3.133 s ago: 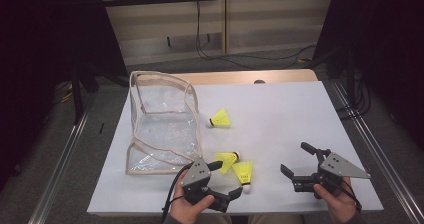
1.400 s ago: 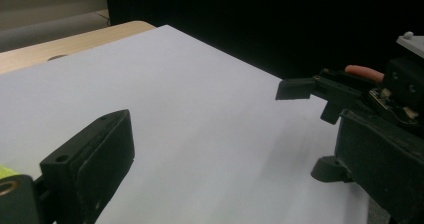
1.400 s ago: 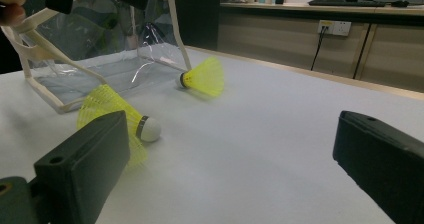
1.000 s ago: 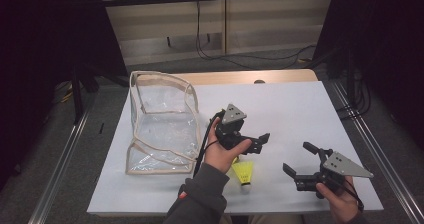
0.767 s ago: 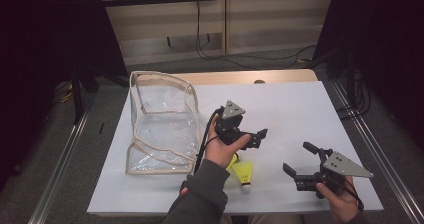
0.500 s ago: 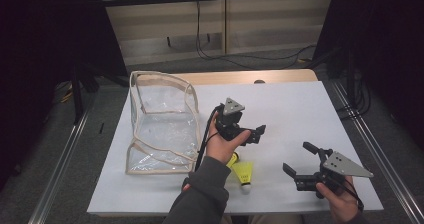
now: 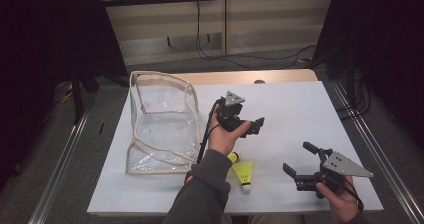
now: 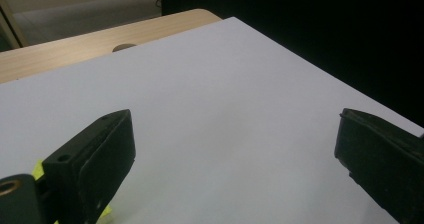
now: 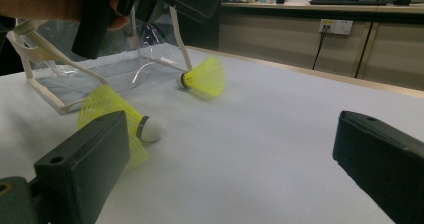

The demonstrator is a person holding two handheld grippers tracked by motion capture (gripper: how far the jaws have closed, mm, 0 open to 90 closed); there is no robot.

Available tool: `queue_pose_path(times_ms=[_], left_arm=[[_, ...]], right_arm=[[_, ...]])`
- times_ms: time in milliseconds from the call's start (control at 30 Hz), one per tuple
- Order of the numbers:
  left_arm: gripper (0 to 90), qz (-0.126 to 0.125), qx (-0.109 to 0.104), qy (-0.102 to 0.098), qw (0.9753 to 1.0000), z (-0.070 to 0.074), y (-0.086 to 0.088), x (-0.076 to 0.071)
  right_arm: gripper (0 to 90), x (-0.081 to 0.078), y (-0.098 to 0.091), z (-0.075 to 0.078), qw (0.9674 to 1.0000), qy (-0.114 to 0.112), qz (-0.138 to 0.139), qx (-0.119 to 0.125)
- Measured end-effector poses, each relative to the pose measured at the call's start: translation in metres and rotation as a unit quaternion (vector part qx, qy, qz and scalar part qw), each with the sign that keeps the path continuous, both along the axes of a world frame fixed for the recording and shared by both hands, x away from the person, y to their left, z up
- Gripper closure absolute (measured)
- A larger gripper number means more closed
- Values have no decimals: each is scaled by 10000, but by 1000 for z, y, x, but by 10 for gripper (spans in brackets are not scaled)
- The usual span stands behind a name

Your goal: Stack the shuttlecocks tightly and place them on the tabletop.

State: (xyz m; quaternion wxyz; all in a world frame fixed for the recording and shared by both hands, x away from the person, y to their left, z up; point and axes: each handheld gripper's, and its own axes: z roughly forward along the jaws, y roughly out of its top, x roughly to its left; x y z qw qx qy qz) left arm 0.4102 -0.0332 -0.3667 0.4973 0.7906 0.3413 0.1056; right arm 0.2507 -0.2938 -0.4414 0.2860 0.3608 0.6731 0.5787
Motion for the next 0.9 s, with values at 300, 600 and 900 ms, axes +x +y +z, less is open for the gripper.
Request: queue_pose_path(times_ms=[300,600,900], left_arm=[[32,64,49,41,10000,-2,-7,10],[32,123,16,119,9999,-6,-14,19],[33,263,105,187,9994,-12,-15,37]], right_arm=[[11,0,0,0,10000,38,8,16],[12,0,0,0,10000,63,15,36],[11,0,0,0,10000,52,8,18]])
